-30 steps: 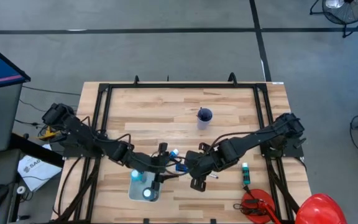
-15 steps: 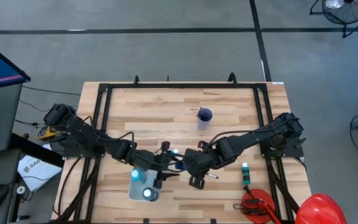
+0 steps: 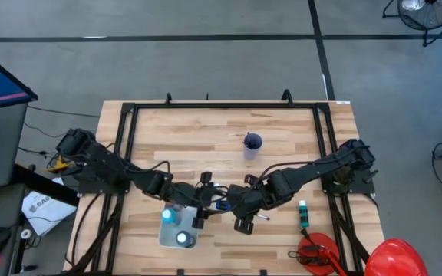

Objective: Pick & Place Paint Supplies
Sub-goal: Put the right black blue paint bottle into the white bin

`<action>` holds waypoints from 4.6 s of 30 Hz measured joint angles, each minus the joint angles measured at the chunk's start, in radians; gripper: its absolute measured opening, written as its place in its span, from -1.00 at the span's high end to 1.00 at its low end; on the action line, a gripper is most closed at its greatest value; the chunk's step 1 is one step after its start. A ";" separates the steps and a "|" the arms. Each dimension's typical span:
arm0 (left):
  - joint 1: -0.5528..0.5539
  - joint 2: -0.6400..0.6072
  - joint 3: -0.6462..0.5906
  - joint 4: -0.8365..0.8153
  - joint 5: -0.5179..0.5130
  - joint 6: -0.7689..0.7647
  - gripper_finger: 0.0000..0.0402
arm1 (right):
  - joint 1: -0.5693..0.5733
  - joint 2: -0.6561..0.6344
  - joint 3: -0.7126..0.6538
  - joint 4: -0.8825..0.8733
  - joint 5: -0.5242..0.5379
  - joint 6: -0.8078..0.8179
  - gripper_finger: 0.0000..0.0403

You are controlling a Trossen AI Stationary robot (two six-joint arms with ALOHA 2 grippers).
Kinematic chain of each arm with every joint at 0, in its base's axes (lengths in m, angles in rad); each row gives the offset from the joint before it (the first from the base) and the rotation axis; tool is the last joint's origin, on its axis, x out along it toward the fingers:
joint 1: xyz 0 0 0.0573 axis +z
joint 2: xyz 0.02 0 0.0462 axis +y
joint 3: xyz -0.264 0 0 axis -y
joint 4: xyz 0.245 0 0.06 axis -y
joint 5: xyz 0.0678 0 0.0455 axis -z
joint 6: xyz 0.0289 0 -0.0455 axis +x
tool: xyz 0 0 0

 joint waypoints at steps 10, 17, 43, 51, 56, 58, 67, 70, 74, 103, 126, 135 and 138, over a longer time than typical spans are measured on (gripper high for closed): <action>0.010 0.009 0.000 0.014 0.022 -0.006 -0.02 | -0.007 0.000 0.000 -0.001 0.019 -0.008 0.22; 0.010 0.009 0.000 0.014 0.024 -0.008 0.21 | -0.008 0.000 0.000 0.000 0.021 -0.017 0.34; 0.008 -0.021 0.010 0.061 0.017 -0.024 0.43 | 0.106 -0.121 -0.002 0.045 0.382 -0.153 0.20; 0.006 -0.006 -0.008 -0.005 0.037 -0.027 0.47 | 0.139 -0.135 0.005 0.093 0.512 -0.198 0.15; 0.005 -0.009 -0.003 0.012 0.034 -0.024 0.47 | 0.128 -0.132 0.003 0.083 0.504 -0.194 0.19; 0.004 -0.008 -0.006 0.014 0.034 -0.024 0.47 | 0.129 -0.131 0.003 0.070 0.502 -0.194 0.21; 0.002 -0.014 0.000 0.032 0.030 -0.022 0.47 | 0.212 -0.130 -0.028 0.156 0.716 -0.260 0.30; 0.002 -0.014 0.000 0.024 0.029 -0.022 0.47 | 0.246 -0.131 -0.070 0.229 0.754 -0.293 0.33; 0.002 -0.014 0.000 0.024 0.032 -0.022 0.47 | 0.270 -0.164 -0.166 0.360 0.759 -0.296 0.37; -0.021 -0.035 0.001 0.304 -0.001 -0.040 0.47 | 0.260 -0.454 -1.019 1.888 0.579 -0.614 0.41; -0.019 -0.035 0.001 0.317 -0.018 -0.006 0.47 | 0.291 -0.444 -0.988 1.704 0.590 -0.614 0.15; -0.024 -0.035 0.000 0.317 -0.018 -0.003 0.47 | 0.254 -0.444 -0.988 1.710 0.701 -0.587 -0.40; -0.024 -0.035 0.000 0.317 -0.018 -0.001 0.47 | 0.229 -0.444 -0.988 1.712 0.701 -0.585 -0.46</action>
